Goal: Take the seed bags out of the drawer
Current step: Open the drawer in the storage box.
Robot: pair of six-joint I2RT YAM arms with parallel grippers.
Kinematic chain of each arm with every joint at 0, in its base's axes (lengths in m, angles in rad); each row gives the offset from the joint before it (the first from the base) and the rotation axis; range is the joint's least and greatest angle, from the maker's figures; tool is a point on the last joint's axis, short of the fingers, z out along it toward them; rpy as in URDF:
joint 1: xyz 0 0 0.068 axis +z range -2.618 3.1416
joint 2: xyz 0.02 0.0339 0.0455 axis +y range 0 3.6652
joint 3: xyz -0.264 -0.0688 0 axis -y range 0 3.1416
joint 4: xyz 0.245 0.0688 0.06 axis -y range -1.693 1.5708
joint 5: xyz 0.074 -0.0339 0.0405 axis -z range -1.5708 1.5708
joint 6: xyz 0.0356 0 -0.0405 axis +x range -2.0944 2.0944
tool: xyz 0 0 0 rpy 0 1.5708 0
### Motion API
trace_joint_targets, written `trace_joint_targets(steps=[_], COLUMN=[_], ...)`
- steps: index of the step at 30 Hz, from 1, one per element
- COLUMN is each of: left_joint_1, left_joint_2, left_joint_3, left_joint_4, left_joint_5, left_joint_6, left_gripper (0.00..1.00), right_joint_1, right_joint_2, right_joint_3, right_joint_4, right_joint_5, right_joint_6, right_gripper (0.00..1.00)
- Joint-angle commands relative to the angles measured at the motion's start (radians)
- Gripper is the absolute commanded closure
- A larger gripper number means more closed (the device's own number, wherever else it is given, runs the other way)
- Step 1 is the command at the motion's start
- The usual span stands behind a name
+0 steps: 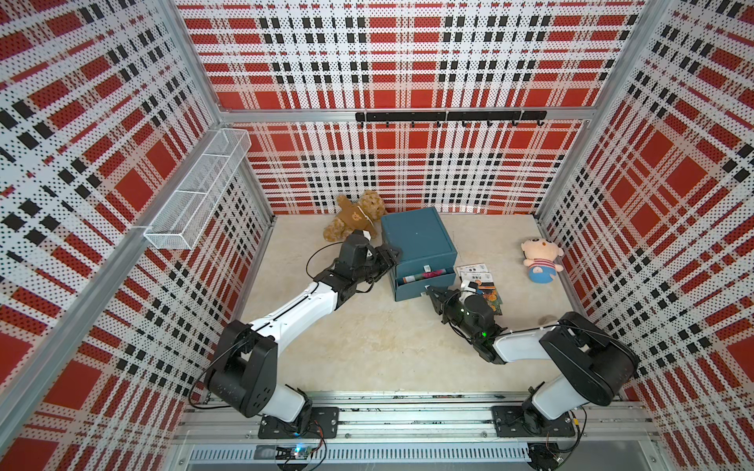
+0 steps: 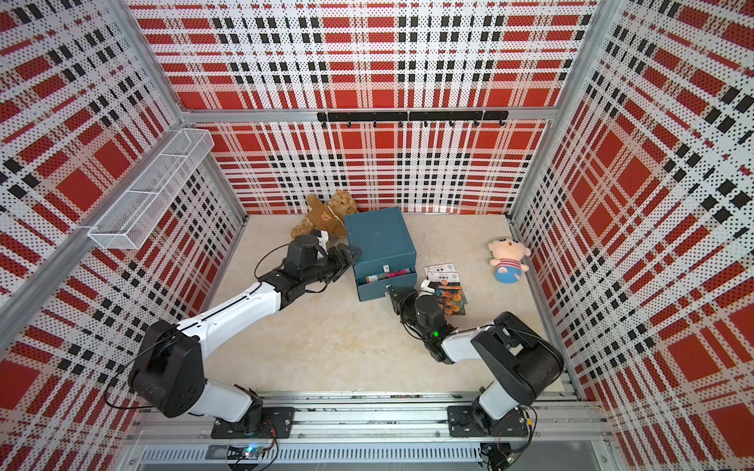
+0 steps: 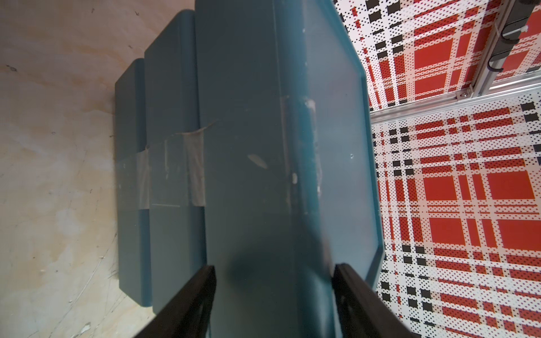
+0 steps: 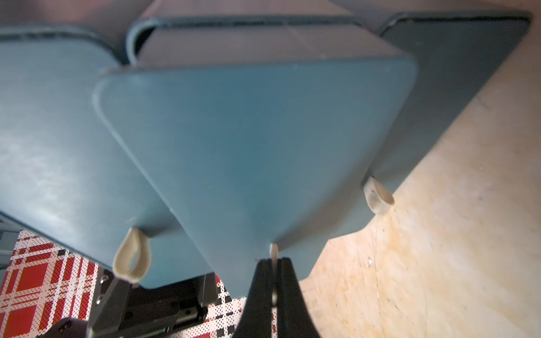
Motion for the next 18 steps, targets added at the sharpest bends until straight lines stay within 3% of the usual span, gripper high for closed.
trace_joint_targets(steps=[1,18], left_joint_1=[0.011,0.009], left_joint_2=[-0.003,-0.013], left_joint_3=[-0.019,-0.029], left_joint_4=[-0.100,-0.094], left_joint_5=[-0.028,-0.042], left_joint_6=[0.009,-0.001], left_gripper=[0.32,0.32], right_joint_1=[0.014,0.077], right_joint_2=[-0.069,-0.359], right_joint_3=[-0.045,-0.183], right_joint_4=[-0.059,-0.299], right_joint_5=[-0.012,-0.039], right_joint_6=[0.003,0.021], right_gripper=[1.00,1.00])
